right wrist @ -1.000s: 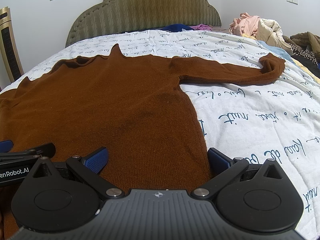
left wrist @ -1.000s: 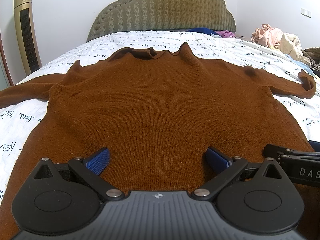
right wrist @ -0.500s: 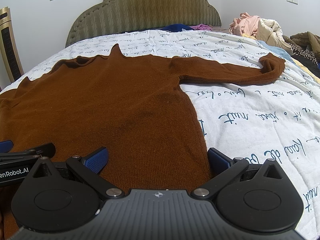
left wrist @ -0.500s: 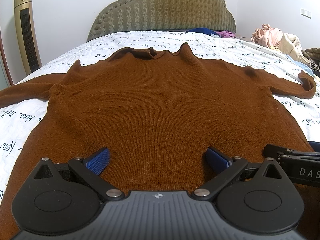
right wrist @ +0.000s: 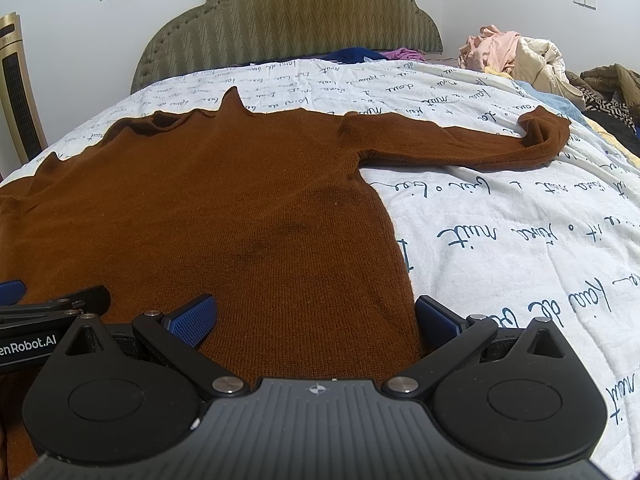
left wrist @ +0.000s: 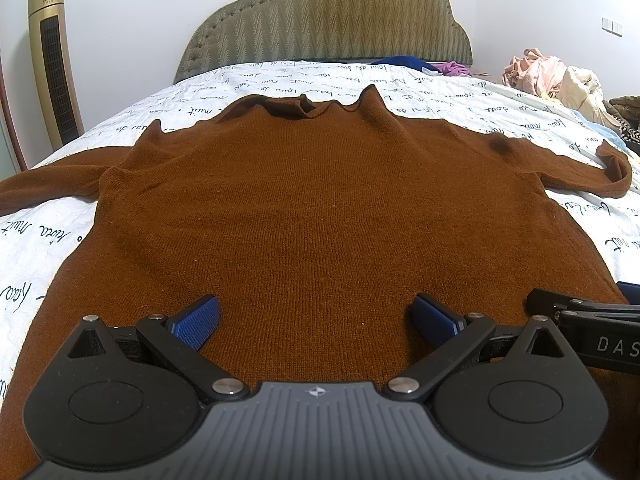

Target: Fold small clothes

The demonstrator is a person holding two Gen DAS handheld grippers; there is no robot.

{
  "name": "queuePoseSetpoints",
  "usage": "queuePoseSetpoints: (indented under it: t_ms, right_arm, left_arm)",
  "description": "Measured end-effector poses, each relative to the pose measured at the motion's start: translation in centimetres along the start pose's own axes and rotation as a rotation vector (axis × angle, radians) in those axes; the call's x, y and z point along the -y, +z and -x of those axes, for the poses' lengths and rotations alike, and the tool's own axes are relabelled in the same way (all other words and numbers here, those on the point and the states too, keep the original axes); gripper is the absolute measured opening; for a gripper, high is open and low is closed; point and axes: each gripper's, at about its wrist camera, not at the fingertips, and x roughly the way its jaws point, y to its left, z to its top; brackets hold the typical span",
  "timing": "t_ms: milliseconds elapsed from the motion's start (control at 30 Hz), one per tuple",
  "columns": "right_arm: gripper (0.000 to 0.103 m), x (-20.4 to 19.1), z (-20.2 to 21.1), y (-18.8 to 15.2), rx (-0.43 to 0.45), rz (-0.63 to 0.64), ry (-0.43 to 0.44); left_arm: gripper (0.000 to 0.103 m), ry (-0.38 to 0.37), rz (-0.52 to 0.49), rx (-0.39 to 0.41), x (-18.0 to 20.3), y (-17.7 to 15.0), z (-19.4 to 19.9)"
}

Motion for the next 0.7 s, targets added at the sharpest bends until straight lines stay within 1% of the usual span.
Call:
queuePoseSetpoints:
  t_ms: [300,433,567,700]
  right_arm:
    - [0.103,0.2,0.0,0.0,-0.007,-0.005,0.004]
    - [0.103,0.5,0.3,0.6,-0.016,-0.018,0.033]
    - [0.103,2.3,0.8,1.6,-0.036,-0.019,0.066]
    - [0.103,5.5,1.1,4.1,-0.025,-0.009,0.040]
  left_arm:
    - [0.103,0.000,0.000,-0.001,0.0,0.0,0.0]
    - [0.103,0.000,-0.001,-0.004,0.1,0.1,-0.1]
    - [0.103,0.002,0.001,-0.008,0.4,0.5,0.2]
    - [0.103,-0.017,0.009,-0.025,1.0,0.8,0.5]
